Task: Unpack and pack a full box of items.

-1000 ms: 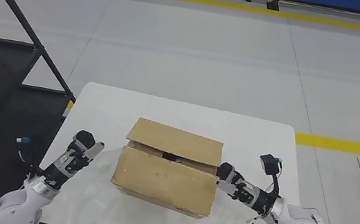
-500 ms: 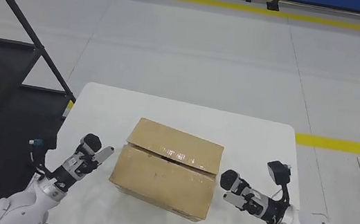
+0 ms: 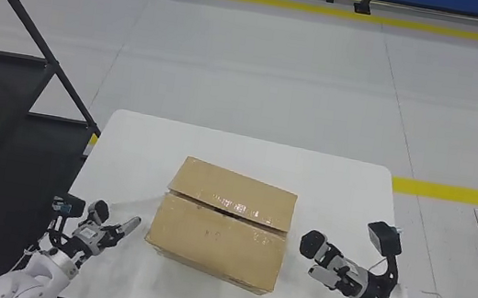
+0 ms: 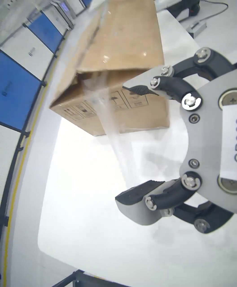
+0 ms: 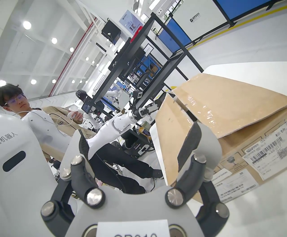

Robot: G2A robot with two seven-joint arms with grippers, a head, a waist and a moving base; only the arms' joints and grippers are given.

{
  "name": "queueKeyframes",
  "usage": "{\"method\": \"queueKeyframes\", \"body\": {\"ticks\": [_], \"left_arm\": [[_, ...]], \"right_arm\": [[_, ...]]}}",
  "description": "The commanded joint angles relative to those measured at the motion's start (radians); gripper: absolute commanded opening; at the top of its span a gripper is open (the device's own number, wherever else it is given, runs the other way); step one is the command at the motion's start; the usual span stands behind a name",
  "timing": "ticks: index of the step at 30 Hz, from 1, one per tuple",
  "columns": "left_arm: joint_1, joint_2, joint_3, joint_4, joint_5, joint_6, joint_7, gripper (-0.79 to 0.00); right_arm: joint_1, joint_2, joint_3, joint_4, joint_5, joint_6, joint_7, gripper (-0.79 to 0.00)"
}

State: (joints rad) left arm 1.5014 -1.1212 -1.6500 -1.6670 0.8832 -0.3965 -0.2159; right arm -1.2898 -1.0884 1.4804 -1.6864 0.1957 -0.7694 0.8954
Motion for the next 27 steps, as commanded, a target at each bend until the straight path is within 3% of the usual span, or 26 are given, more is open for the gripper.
{"method": "queueKeyframes", "body": {"ticks": [1,5,12,21,27], "left_arm": [[-0.014,-0.001,0.029,0.016,0.050,0.012,0.002,0.000],[-0.037,-0.006,0.086,0.035,0.108,0.021,0.012,0.000],[-0.056,-0.006,0.110,0.038,0.106,-0.005,-0.001,0.000],[-0.074,-0.007,0.145,0.022,0.108,-0.010,-0.025,0.000],[-0.077,-0.008,0.158,0.016,0.102,-0.014,-0.030,0.000]], "right_arm": [[0.000,0.000,0.000,0.000,0.000,0.000,0.000,0.000],[-0.003,0.001,-0.008,-0.008,0.007,0.064,-0.024,0.000],[0.016,0.011,-0.005,0.036,0.050,0.183,0.037,0.000],[0.034,0.020,0.032,0.130,0.123,0.233,0.038,0.000],[0.065,0.019,-0.002,0.171,0.108,0.265,0.029,0.000]]}}
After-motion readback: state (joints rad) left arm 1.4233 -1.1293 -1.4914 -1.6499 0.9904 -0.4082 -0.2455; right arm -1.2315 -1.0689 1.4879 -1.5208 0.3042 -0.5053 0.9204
